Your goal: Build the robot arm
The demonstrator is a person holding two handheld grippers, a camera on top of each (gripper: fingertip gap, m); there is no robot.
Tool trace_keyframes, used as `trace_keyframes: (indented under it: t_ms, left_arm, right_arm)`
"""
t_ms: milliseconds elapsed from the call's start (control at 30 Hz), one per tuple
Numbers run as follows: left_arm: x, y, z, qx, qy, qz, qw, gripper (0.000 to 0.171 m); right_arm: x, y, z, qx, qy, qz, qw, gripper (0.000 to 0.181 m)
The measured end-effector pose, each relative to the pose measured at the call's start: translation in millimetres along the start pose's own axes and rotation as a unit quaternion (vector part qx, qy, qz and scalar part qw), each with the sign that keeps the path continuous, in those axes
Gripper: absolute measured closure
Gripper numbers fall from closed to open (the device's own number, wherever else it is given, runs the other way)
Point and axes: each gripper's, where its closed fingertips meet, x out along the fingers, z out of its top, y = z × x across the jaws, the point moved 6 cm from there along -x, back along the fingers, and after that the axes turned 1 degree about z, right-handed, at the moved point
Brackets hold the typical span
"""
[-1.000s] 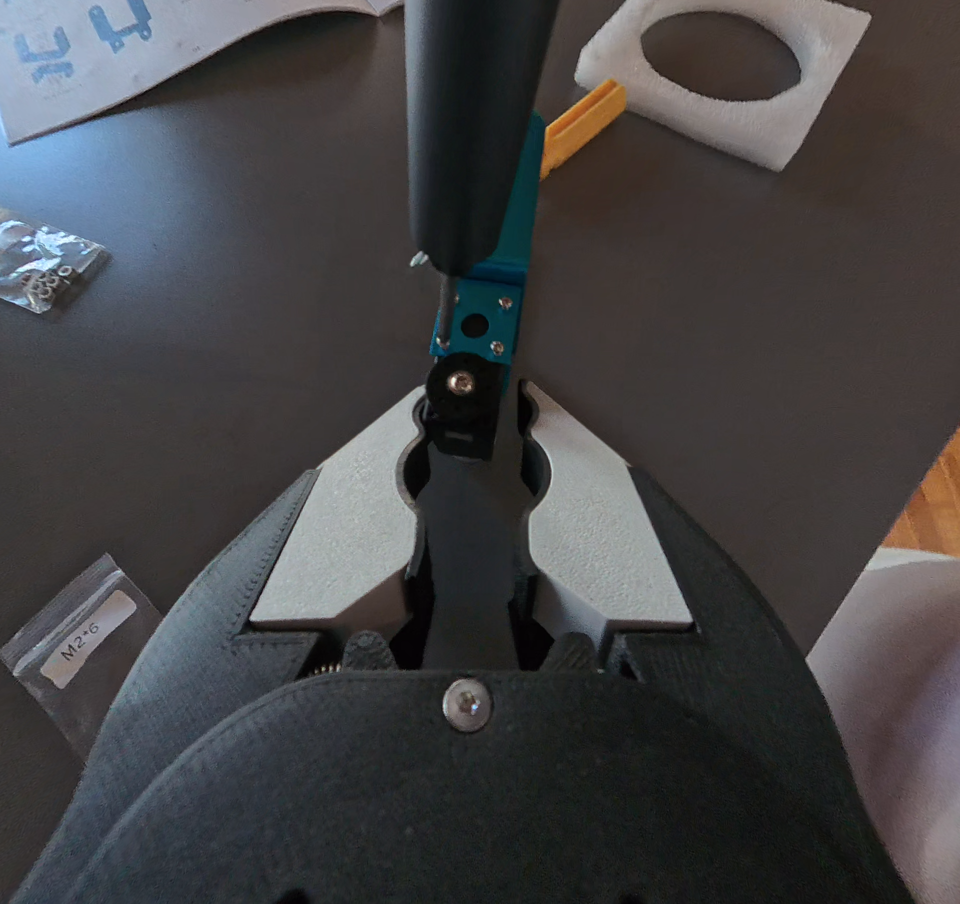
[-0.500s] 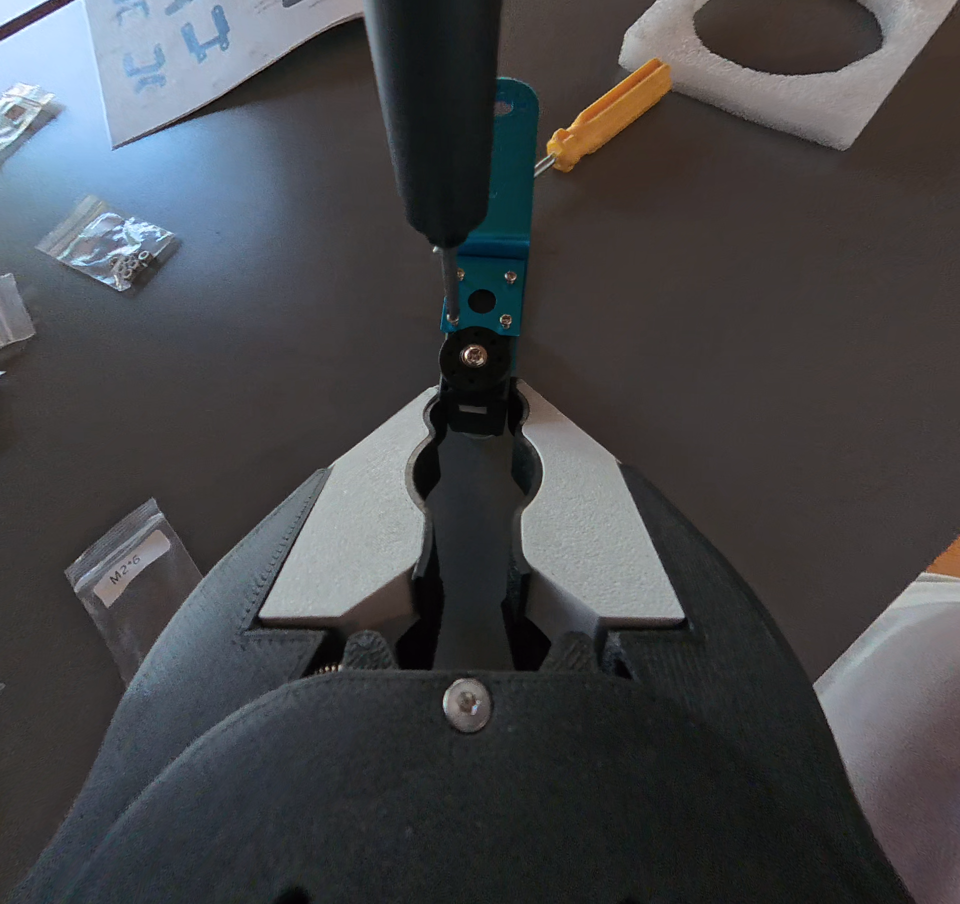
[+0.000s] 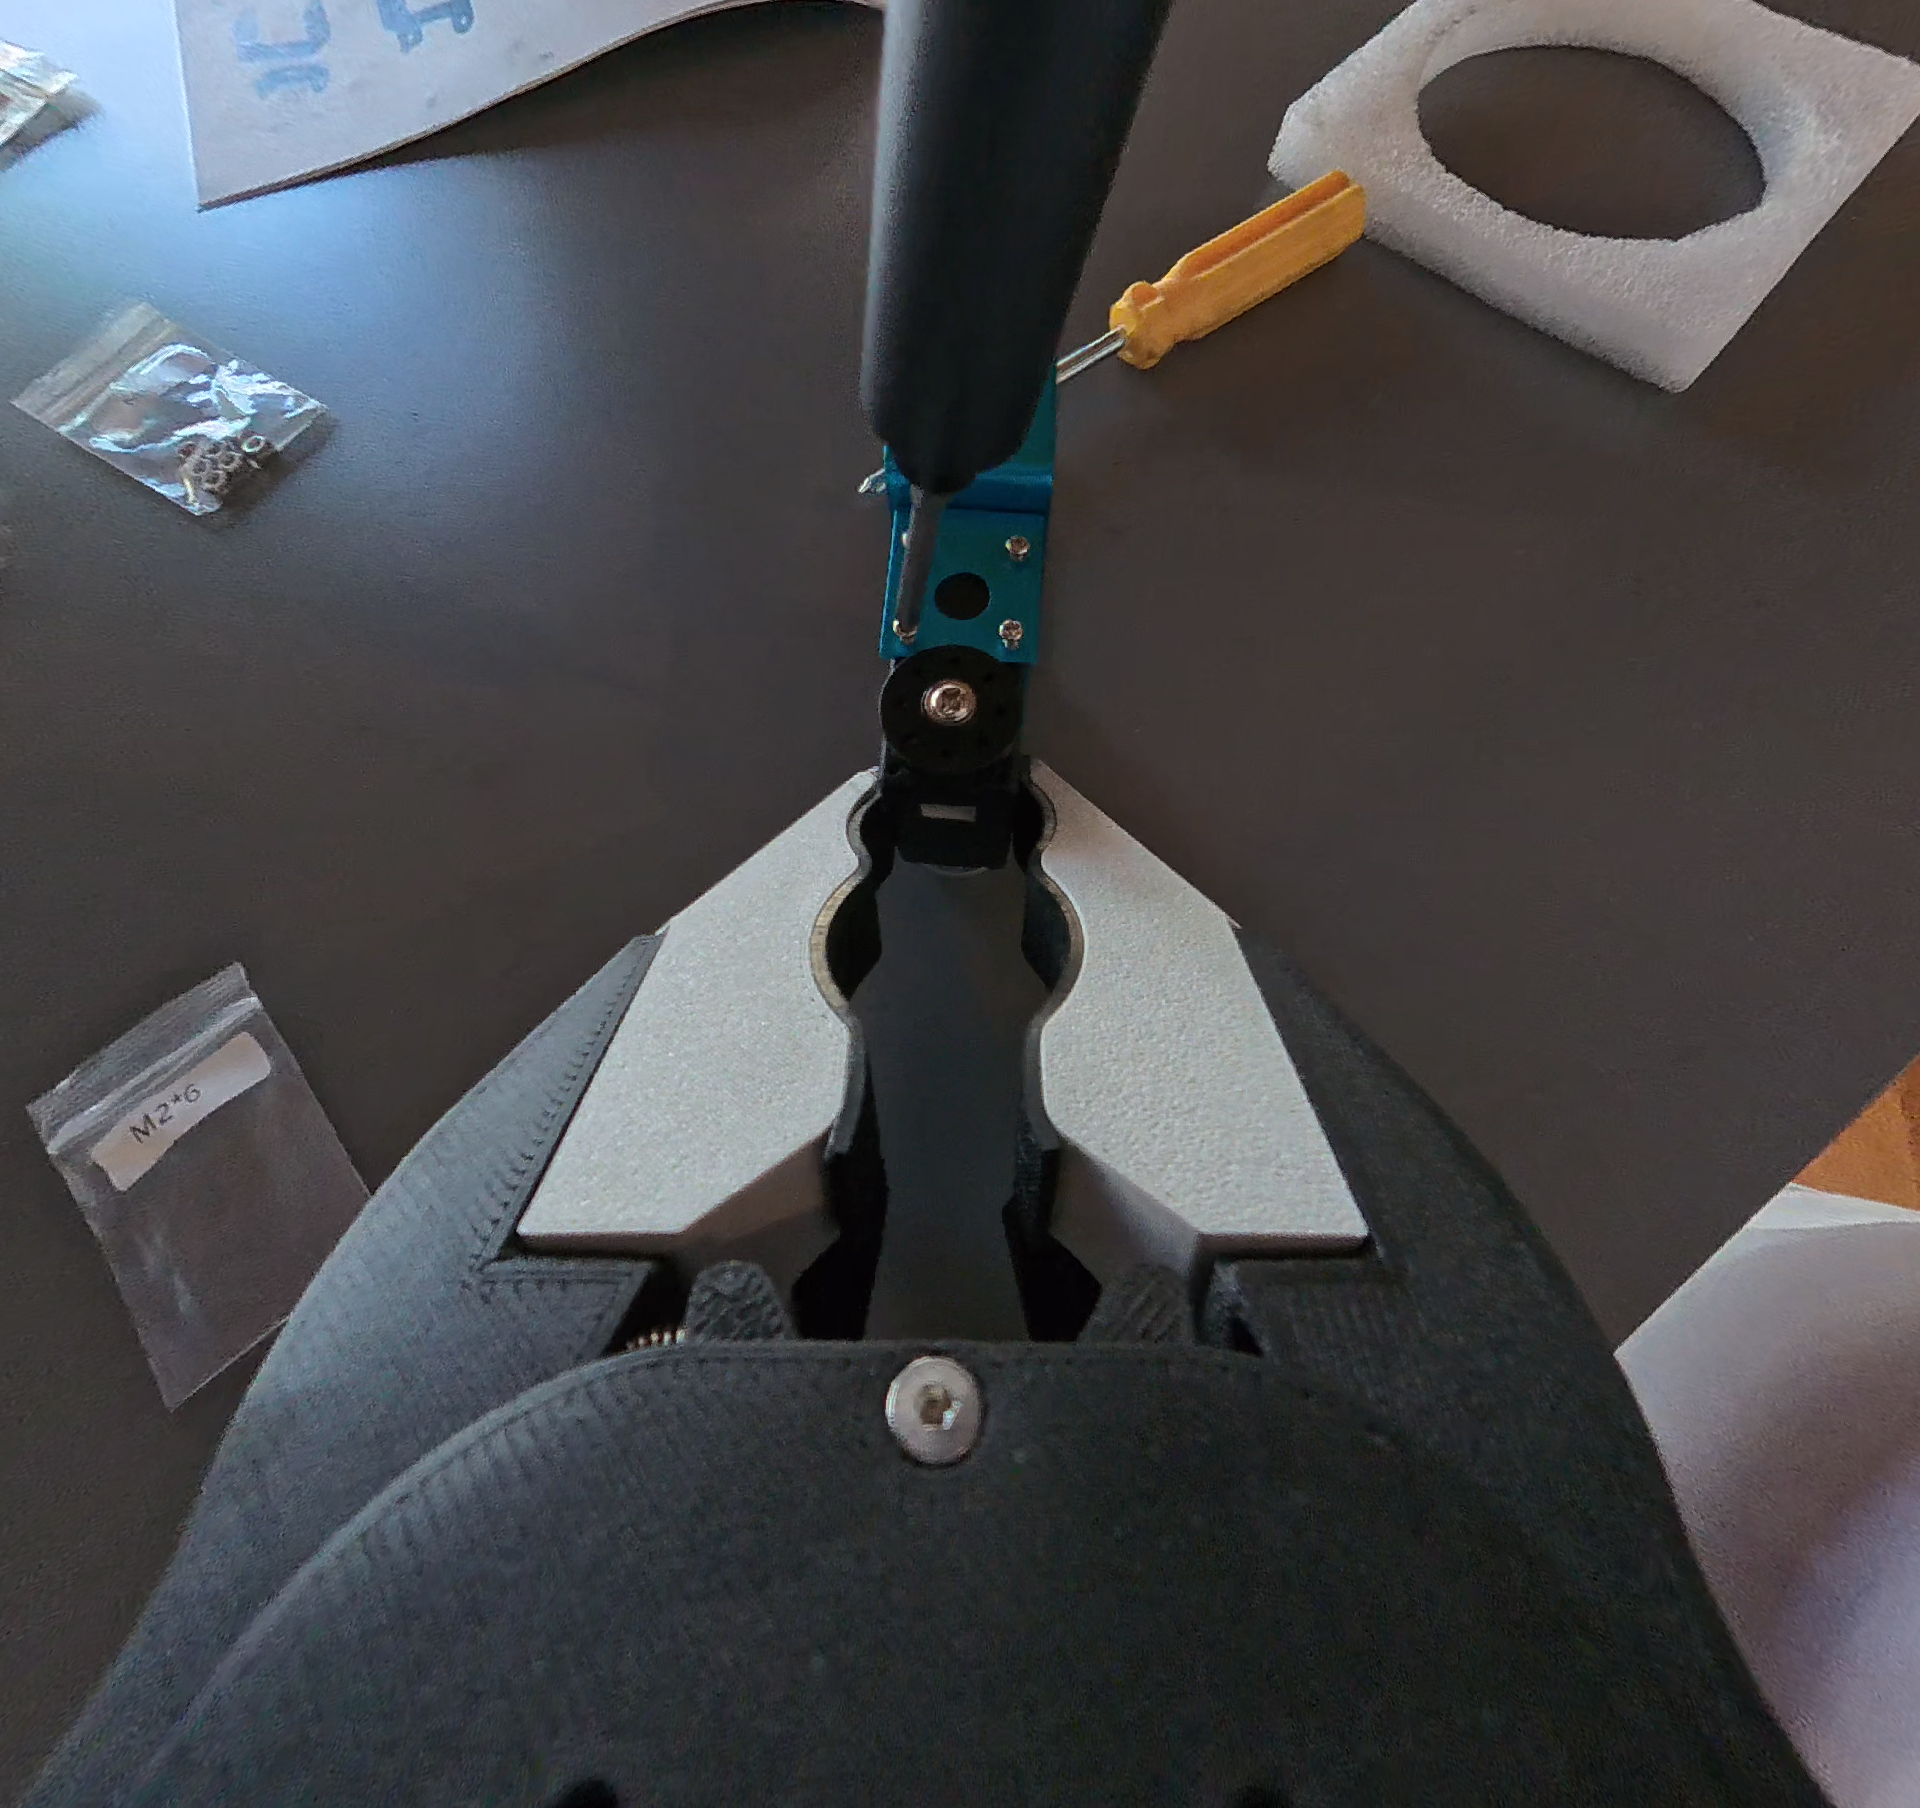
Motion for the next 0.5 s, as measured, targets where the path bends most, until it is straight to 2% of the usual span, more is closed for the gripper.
trace_keyframes:
  t_ms: [500]
  left_arm:
    - [0.0,0.6,-0.7,0.034,0.000,-0.018,0.999,0.150]
  right_arm:
    - [-3.0,-11.0,-6.9,0.017,-0.007,0.031,0.999,0.162]
